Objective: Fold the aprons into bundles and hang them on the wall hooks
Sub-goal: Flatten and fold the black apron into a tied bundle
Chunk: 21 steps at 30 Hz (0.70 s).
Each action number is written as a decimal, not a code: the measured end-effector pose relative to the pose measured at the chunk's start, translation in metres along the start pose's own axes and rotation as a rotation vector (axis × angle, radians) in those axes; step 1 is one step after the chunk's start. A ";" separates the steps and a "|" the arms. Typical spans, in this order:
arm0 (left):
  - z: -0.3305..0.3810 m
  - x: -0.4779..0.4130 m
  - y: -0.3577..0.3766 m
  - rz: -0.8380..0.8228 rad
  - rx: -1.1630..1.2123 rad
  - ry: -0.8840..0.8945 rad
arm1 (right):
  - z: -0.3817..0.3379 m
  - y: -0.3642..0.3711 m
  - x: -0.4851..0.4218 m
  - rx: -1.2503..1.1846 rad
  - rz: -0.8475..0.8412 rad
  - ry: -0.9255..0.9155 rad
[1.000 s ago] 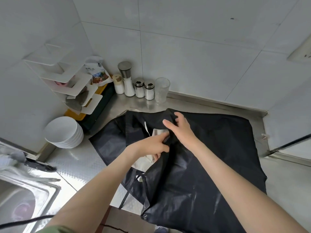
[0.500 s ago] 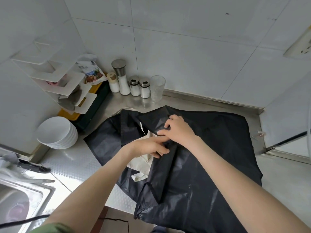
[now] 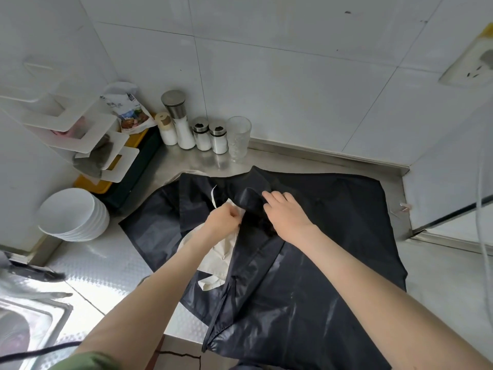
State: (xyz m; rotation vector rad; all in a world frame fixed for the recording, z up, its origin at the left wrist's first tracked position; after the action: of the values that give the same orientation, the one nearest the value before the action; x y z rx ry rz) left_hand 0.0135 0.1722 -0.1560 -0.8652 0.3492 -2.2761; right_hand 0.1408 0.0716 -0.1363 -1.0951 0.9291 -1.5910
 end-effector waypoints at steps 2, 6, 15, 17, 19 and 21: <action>-0.002 -0.003 0.001 0.033 -0.021 -0.058 | 0.006 0.003 0.002 -0.153 -0.048 0.078; 0.002 -0.007 0.007 -0.008 -0.027 -0.097 | 0.032 0.005 0.010 -0.818 0.044 0.470; 0.008 -0.013 0.013 -0.125 -0.187 -0.144 | 0.051 0.049 0.033 -1.767 0.054 1.060; 0.014 -0.007 0.011 -0.250 -0.350 -0.178 | 0.052 0.053 0.035 -1.827 -0.018 1.056; 0.022 -0.003 0.008 -0.361 -0.495 -0.191 | 0.056 0.049 0.034 -1.841 -0.057 1.023; 0.031 0.003 0.006 -0.461 -0.574 -0.209 | 0.064 0.037 0.031 -1.655 -0.027 0.932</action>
State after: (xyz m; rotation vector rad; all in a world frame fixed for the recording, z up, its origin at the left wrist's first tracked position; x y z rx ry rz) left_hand 0.0360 0.1656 -0.1343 -1.5995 0.7978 -2.4988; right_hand 0.2077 0.0276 -0.1439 -1.2454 3.1413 -1.0626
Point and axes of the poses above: each hand's wrist, its own x-axis away from the middle knuckle, its own y-axis out of the palm, z = x × y, the point moved 3 cm from there along -x, towards the middle knuckle, and after that the axes turned 10 degrees about x, right-handed, at the moved point
